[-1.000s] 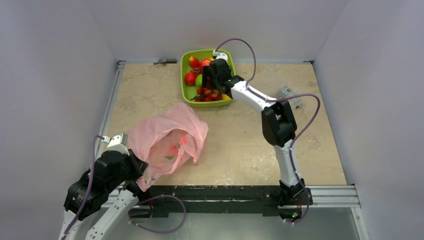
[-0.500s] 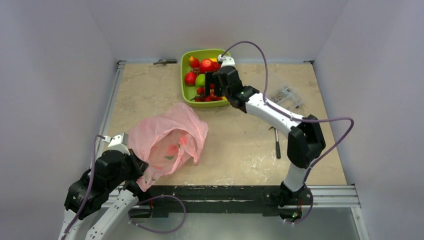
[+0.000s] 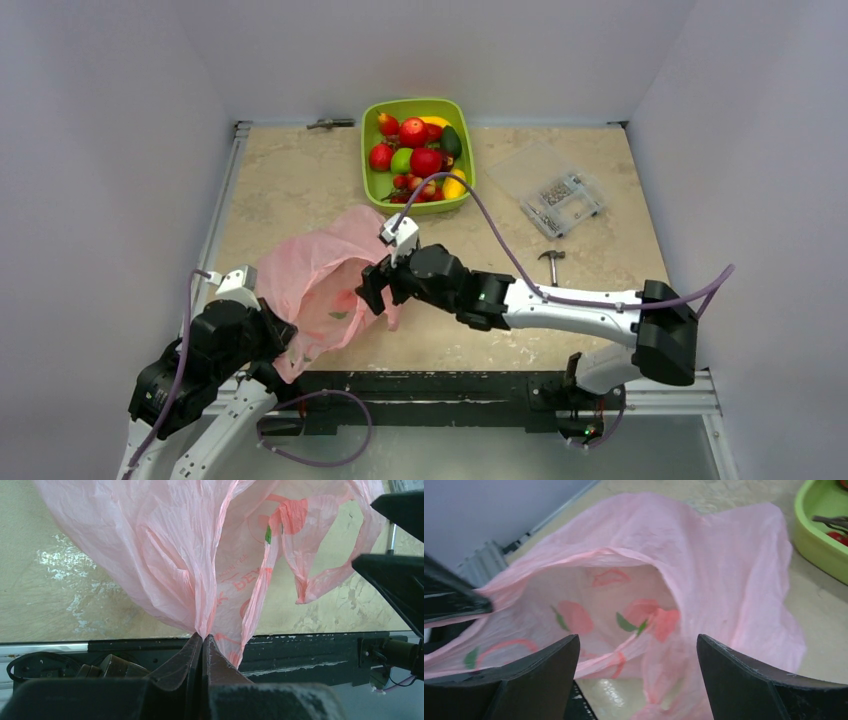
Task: Take the fake fruits out of the plastic bag
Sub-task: Take out the fake fruit from the plastic bag.
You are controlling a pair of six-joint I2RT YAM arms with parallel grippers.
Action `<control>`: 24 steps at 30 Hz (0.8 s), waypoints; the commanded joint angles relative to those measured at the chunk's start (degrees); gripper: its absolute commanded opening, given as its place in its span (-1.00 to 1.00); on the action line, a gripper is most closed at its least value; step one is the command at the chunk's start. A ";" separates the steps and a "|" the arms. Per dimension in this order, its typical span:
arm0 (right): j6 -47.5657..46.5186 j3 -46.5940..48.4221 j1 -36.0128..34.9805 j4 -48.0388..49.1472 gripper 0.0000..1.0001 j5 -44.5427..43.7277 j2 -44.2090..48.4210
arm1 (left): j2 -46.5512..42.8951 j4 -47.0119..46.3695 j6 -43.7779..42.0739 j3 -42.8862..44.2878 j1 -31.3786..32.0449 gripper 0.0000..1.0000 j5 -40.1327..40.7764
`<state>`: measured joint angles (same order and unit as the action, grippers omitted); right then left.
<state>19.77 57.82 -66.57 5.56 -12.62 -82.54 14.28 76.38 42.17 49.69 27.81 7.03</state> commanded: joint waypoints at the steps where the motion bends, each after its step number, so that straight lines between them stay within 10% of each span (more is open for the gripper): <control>1: -3.35 0.60 -4.67 10.05 0.74 -4.22 4.38 | -0.12 -1.30 -1.80 -0.38 -0.11 -1.00 -0.70; 24: -7.89 10.80 -10.43 32.09 0.51 -19.99 -31.06 | -0.40 -1.32 -1.57 -0.30 -0.16 -1.00 -0.35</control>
<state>13.19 63.86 -77.47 29.21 -26.22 -109.62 14.24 76.38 41.34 49.60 27.81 6.66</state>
